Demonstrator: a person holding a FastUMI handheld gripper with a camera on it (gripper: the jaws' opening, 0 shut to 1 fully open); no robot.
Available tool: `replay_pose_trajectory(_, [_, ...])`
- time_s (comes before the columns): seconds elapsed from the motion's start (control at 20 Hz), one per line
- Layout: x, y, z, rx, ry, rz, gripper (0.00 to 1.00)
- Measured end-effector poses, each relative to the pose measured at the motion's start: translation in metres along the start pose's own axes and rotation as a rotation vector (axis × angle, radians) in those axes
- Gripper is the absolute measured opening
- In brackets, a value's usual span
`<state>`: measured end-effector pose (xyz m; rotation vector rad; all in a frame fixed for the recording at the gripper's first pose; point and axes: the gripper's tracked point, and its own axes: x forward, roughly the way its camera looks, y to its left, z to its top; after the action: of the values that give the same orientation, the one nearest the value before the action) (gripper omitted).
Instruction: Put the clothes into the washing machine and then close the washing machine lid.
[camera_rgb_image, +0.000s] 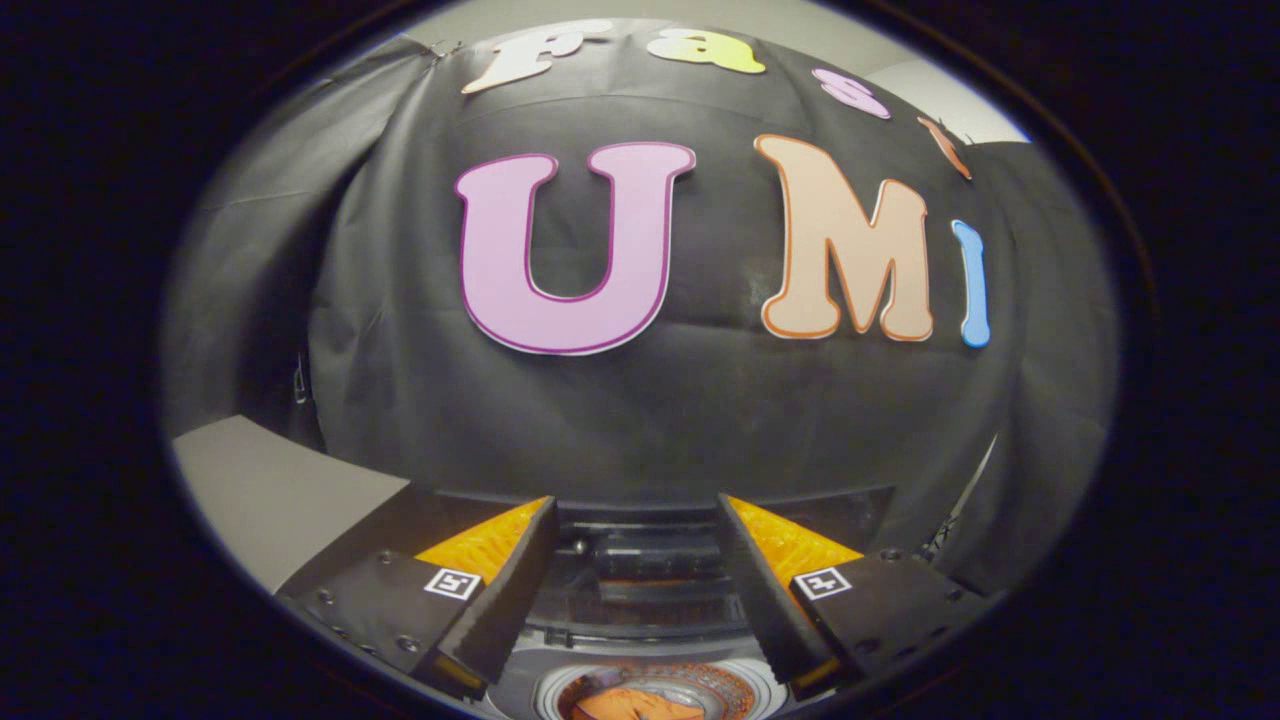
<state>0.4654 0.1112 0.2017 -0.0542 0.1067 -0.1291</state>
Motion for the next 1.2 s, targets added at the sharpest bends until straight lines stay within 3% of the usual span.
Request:
replay_pose_trajectory(0.3, [0.042,0.007,0.005,0.101,-0.011,-0.01,0.98])
replay_pose_trajectory(0.55, [0.058,0.005,-0.012,0.065,0.021,-0.039,0.97])
replay_pose_trajectory(0.7, [0.055,0.005,-0.013,0.016,-0.013,-0.04,0.97])
replay_pose_trajectory(1.2, [0.026,0.003,-0.015,0.026,-0.038,-0.012,0.98])
